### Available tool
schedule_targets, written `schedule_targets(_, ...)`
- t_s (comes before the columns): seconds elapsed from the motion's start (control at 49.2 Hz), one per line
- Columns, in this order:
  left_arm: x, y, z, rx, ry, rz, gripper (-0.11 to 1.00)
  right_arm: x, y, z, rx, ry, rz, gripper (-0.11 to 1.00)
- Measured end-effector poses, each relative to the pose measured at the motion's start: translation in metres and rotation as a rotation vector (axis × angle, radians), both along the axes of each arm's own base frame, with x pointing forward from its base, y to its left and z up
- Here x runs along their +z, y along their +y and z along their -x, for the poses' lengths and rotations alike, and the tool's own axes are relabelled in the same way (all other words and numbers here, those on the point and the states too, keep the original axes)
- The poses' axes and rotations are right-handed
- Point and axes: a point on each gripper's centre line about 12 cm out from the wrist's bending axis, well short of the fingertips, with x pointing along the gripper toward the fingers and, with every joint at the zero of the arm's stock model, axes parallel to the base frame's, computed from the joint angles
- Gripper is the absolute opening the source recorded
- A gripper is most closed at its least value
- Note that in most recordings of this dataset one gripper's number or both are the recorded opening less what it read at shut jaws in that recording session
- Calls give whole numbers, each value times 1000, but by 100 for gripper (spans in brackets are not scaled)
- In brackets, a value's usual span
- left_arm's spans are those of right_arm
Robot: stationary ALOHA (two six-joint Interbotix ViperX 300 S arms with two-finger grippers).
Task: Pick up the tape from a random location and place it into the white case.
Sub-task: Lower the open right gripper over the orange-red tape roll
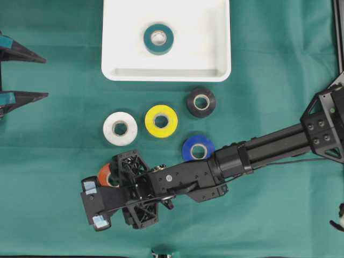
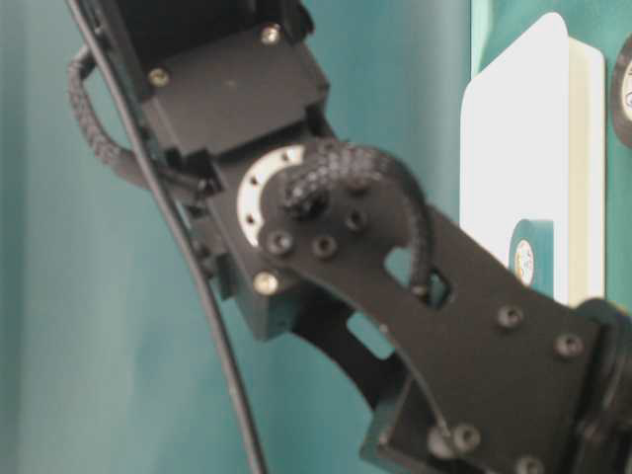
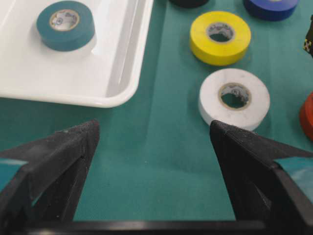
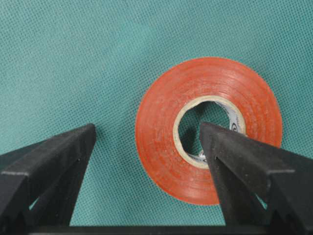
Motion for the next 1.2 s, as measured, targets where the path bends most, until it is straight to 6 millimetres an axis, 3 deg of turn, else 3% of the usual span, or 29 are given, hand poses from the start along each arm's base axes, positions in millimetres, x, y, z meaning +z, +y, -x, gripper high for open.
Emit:
schedule_targets(0.224,0,0,0,0,0,0,99,-2,0,-1,1,3,2,89)
schedule_targets(0.488,-1,0,0,0,2,0,99,-2,1,-1,2,-1,-1,79)
schedule_targets(0.549,-1,0,0,0,3,0,99,-2,0,-1,-1,-3,-2,73)
schedule_targets(0.691,-2,0,1,0,6,1,99,-1,-3,-4,-10,-15,-8,48)
schedule_targets(0.834,-2,0,1,0,6,1,99,0,-7,-7,-16,-30,-12,34)
schedule_targets(1.2,-5,0,1,0,12,0,99,0,-7,-8,-19,-36,-15,34)
